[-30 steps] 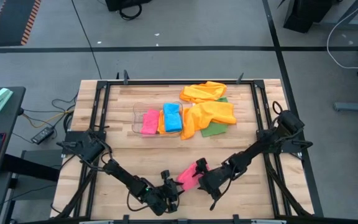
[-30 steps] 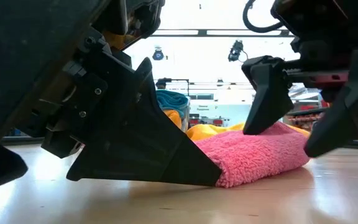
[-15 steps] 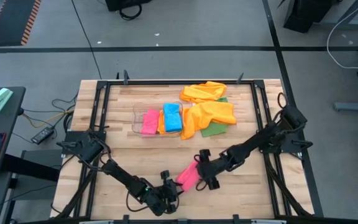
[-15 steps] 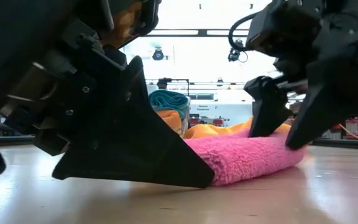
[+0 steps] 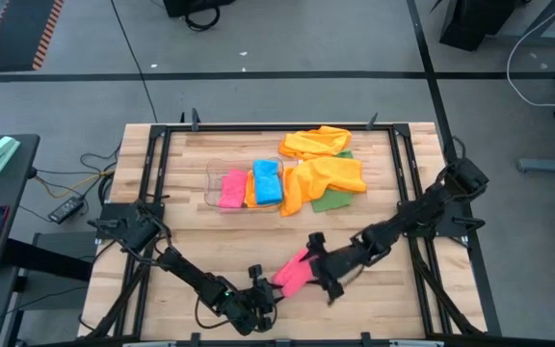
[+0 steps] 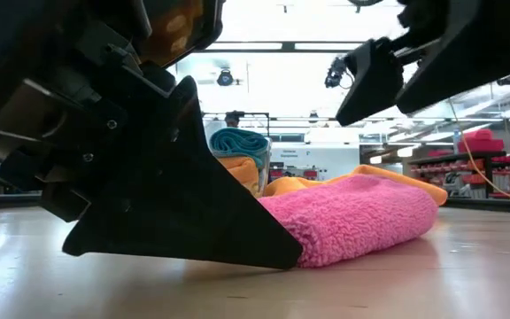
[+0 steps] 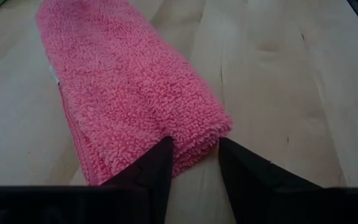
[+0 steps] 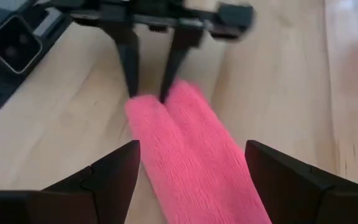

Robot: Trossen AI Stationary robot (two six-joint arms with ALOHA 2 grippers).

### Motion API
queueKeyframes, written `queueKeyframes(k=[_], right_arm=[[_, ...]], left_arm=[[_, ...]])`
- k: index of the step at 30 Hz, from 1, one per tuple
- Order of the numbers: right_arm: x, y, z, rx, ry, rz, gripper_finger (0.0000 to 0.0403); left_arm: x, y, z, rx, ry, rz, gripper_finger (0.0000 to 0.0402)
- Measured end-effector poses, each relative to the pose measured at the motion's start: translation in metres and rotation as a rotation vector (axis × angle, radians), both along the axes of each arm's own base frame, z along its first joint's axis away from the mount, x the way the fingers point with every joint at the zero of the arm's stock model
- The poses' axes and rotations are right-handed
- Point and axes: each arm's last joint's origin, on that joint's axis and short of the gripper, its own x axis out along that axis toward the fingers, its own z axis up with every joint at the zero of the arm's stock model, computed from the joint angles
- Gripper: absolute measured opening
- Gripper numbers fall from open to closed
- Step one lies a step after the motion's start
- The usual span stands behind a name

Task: Fold microfiber towels
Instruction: Put the folded pink microfiber cloth into the transparent bin

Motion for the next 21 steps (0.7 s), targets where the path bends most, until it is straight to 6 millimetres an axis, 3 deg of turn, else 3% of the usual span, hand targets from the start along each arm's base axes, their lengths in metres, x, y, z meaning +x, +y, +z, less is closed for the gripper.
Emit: queueKeyframes(k=[10,21], right_arm=[[0.015,0.019,-0.041,0.016,-0.023,0.023,0.0312],[0.033,0.013,-0.062,0.075,0.061,-0.02,0.0315]], left_arm=[[-0.001,-0.001,0.009,-0.018,0.009,-0.024,0.0143],[-0.005,-0.007,0.019,-0.078,0.066,-0.166,0.0138]])
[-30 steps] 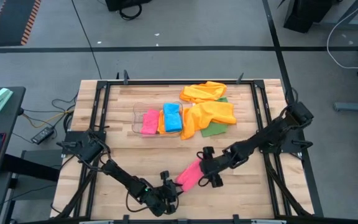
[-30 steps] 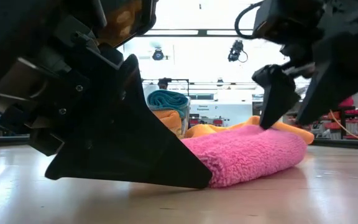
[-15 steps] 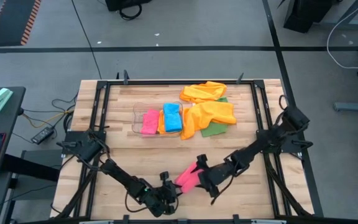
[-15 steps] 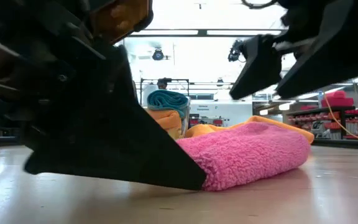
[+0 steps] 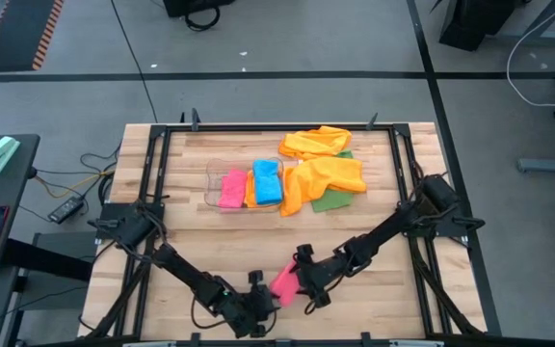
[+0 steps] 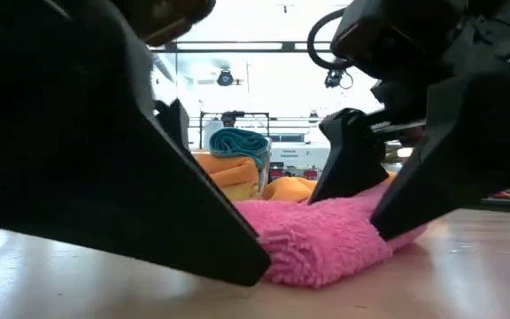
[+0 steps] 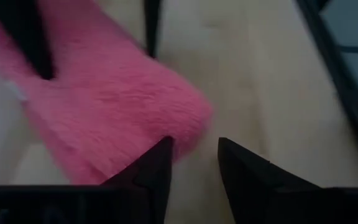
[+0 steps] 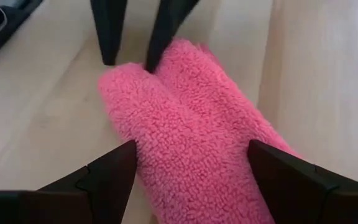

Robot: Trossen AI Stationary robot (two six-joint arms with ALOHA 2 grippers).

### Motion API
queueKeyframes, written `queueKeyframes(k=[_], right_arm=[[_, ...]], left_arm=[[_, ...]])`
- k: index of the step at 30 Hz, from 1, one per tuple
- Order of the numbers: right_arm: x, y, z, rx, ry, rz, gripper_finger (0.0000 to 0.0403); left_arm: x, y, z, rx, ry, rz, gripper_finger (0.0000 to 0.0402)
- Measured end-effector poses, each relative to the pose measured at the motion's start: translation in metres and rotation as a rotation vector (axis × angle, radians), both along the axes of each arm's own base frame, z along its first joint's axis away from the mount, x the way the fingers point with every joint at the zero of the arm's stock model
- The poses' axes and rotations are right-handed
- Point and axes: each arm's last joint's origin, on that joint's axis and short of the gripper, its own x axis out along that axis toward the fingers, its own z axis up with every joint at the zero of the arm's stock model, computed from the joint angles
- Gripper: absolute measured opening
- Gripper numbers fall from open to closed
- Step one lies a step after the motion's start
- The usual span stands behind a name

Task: Fold microfiber towels
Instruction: Put the folded pink microfiber cloth into the transparent bin

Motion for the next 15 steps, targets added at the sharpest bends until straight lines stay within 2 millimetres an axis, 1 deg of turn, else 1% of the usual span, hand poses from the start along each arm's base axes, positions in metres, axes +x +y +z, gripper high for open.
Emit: queueKeyframes(k=[4,10,15], right_arm=[[0.0001,-0.001,-0.0012,0.008,0.01,-0.009,0.0315],[-0.0003,-0.0006,-0.0013,0.026,0.017,-0.027,0.0315],[-0.0019,0.0012,-0.0018,0.025,0.025,-0.02,0.0315]], left_arm=[[-0.004,-0.0062,0.0039,-0.007,0.01,-0.083,0.0132],[-0.0037,-0.0051,0.0043,0.011,0.006,-0.072,0.0128],[-0.0024,-0.0057,0.0063,0.013,-0.012,-0.08,0.0136]])
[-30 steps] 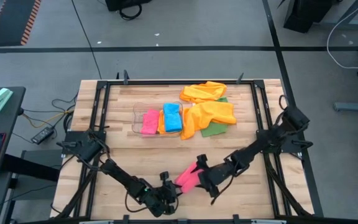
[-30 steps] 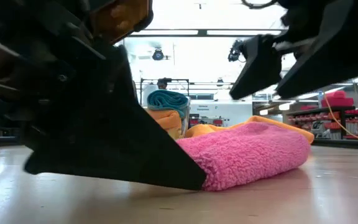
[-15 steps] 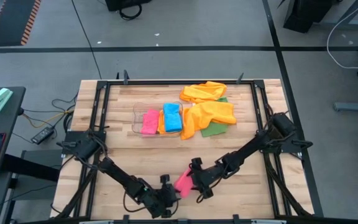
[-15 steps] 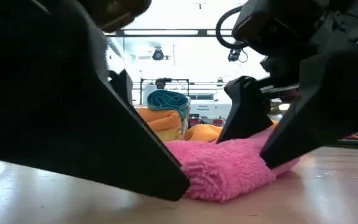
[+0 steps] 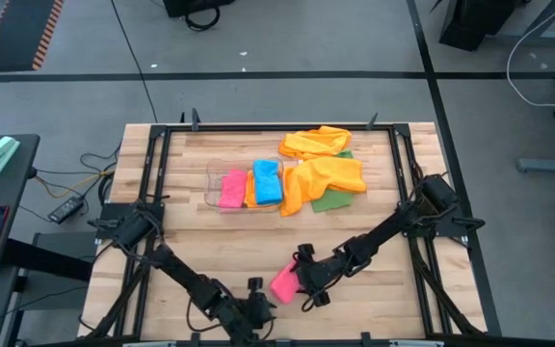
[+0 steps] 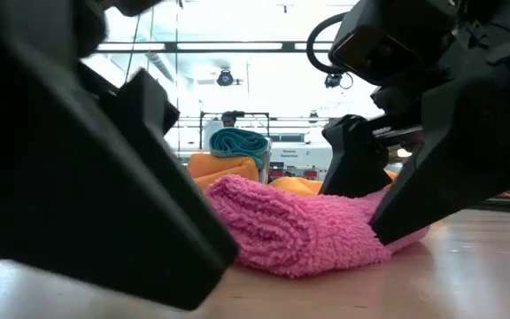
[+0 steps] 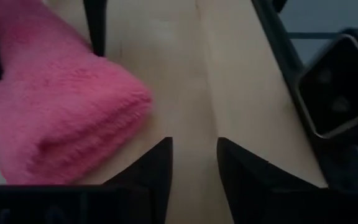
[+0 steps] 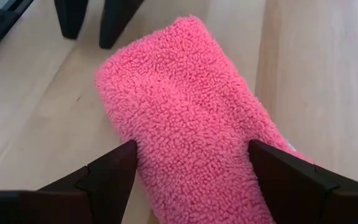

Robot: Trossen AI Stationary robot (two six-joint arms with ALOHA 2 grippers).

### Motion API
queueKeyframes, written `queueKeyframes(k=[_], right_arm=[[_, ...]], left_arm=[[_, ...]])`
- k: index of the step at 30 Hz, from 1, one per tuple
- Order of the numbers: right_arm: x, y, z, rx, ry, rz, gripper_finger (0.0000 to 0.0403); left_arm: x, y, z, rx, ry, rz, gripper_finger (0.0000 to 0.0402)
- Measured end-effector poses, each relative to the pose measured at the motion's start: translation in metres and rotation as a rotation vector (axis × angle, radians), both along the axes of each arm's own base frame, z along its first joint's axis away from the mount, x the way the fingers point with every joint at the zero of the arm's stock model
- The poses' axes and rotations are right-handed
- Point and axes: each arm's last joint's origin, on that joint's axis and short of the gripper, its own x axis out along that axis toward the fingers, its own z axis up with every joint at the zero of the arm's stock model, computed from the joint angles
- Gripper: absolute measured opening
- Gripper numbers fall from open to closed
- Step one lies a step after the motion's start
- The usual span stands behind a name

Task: Fold microfiber towels
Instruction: Put the folded pink microfiber cloth into the transparent bin

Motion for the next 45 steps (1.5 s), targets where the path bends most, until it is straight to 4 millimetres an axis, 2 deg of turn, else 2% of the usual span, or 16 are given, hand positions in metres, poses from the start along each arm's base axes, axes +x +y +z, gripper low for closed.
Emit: queueKeyframes(k=[2,7,14,20,26,29,31,39,45], right_arm=[[-0.001,0.0,0.0,-0.003,0.007,0.0,0.0315],[-0.002,0.002,0.0,0.025,0.019,-0.009,0.0315],[-0.003,0.005,0.0,0.033,0.022,-0.003,0.0315],[-0.003,0.005,0.0,0.049,0.025,-0.016,0.0315],[-0.003,0.004,0.0,0.025,0.018,-0.006,0.0315],[-0.003,0.004,-0.001,0.022,0.018,-0.004,0.0315],[-0.003,0.004,-0.001,0.021,0.018,-0.005,0.0315],[-0.003,0.004,-0.001,0.019,0.018,-0.006,0.0315],[-0.003,0.004,-0.001,0.032,0.022,-0.008,0.0315]], left_arm=[[0.0,-0.001,0.0,-0.027,0.018,-0.024,0.0139],[0.0,-0.004,0.003,-0.226,0.108,-0.062,0.0135],[0.002,0.0,0.005,-0.214,0.11,-0.074,0.0136],[0.003,0.0,0.018,-0.076,0.032,-0.029,0.0138],[0.009,0.001,0.03,0.091,0.119,0.032,0.0144],[0.014,0.002,0.039,0.118,0.123,0.048,0.0149],[0.013,0.004,0.039,0.156,0.136,0.054,0.0153],[0.013,0.004,0.037,0.302,0.136,-0.037,0.0194],[0.009,0.004,0.035,0.57,0.158,-0.253,0.0226]])
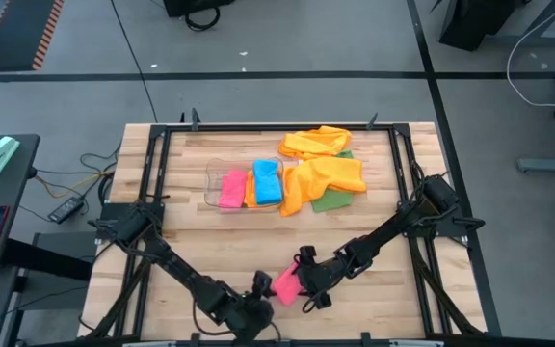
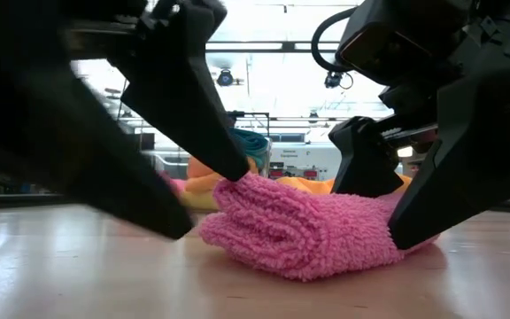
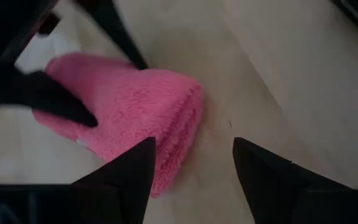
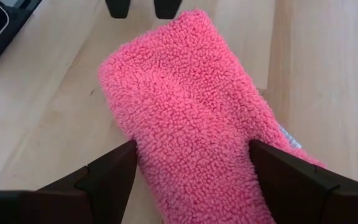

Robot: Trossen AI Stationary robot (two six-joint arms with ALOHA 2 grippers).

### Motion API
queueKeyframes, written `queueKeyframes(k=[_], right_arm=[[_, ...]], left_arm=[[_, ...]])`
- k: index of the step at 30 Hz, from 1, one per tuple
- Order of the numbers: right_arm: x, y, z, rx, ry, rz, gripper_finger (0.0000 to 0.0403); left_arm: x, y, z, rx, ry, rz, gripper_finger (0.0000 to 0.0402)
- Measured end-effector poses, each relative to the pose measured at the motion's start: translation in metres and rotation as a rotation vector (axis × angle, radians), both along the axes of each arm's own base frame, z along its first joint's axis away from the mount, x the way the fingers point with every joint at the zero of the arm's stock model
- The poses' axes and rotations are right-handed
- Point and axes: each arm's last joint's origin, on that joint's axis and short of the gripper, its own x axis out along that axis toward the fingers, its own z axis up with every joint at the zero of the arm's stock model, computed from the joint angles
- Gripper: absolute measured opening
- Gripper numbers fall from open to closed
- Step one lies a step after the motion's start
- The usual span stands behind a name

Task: Fold microfiber towels
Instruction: Put the folded pink microfiber cloth into the transparent bin

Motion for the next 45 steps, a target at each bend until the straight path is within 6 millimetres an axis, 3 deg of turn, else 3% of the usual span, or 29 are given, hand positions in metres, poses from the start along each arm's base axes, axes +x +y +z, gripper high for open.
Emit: queueKeyframes(k=[4,27,38,45], right_arm=[[-0.001,0.002,0.0,0.018,0.006,-0.01,0.0315],[-0.002,0.003,0.0,0.023,0.008,-0.016,0.0315],[-0.002,0.0,-0.001,0.026,0.029,-0.082,0.0315],[-0.002,0.0,-0.001,0.074,0.043,-0.141,0.0315]], left_arm=[[-0.002,0.0,-0.001,0.086,0.025,-0.077,0.0228],[0.019,0.027,-0.001,0.166,0.044,-0.082,0.0217],[0.016,0.021,-0.001,0.084,0.057,-0.099,0.0205],[0.021,0.028,-0.004,-0.165,0.134,-0.008,0.0209]])
